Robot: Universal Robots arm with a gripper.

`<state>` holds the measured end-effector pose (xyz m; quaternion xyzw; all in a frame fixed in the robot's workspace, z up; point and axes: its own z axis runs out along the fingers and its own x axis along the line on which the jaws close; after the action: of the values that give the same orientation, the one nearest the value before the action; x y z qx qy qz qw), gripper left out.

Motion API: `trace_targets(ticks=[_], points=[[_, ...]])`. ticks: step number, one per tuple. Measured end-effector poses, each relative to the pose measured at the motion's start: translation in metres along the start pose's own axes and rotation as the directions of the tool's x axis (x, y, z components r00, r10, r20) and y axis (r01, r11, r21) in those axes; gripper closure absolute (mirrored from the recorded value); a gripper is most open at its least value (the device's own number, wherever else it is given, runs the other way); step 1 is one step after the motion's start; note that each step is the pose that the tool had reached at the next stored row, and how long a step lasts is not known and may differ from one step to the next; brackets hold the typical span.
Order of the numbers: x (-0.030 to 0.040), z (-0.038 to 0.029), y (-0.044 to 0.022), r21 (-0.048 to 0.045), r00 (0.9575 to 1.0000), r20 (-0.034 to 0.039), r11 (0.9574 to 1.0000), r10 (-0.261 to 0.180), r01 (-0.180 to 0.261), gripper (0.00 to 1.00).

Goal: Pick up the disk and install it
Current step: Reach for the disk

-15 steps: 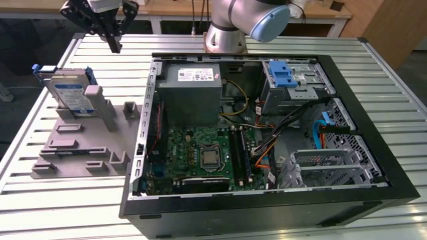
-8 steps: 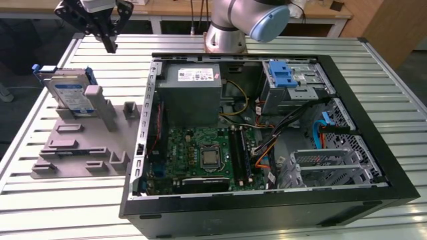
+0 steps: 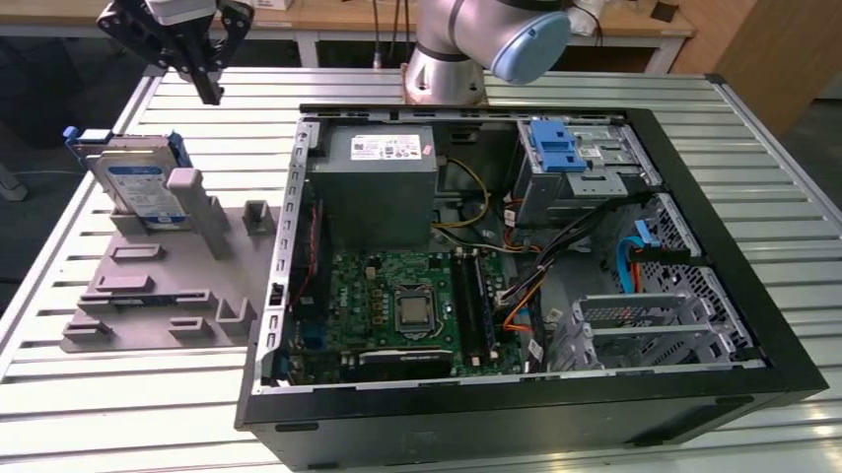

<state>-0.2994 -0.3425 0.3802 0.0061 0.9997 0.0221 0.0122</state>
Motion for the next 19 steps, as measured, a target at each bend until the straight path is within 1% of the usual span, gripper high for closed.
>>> trace_targets(ticks=[6,13,17,18,19], points=[[0.0059,0.0002,0.0003,0.0000,1.0000,0.0000,1.0000,0.000,0.000,0.89],[0.0070,0.0002,0.0003,0.0000,1.0000,0.0000,1.0000,0.000,0.000,0.89],[0.0113,0.0004,0.0003,0.0000,1.0000,-0.0001,1.0000,0.000,0.000,0.89],[0.0119,0.0005,0.0002,-0.0001,1.0000,-0.0005,1.0000,0.000,0.000,0.89],[0.0118,0.0006,0.0002,-0.0002,1.0000,-0.0031,1.0000,0.000,0.000,0.89]])
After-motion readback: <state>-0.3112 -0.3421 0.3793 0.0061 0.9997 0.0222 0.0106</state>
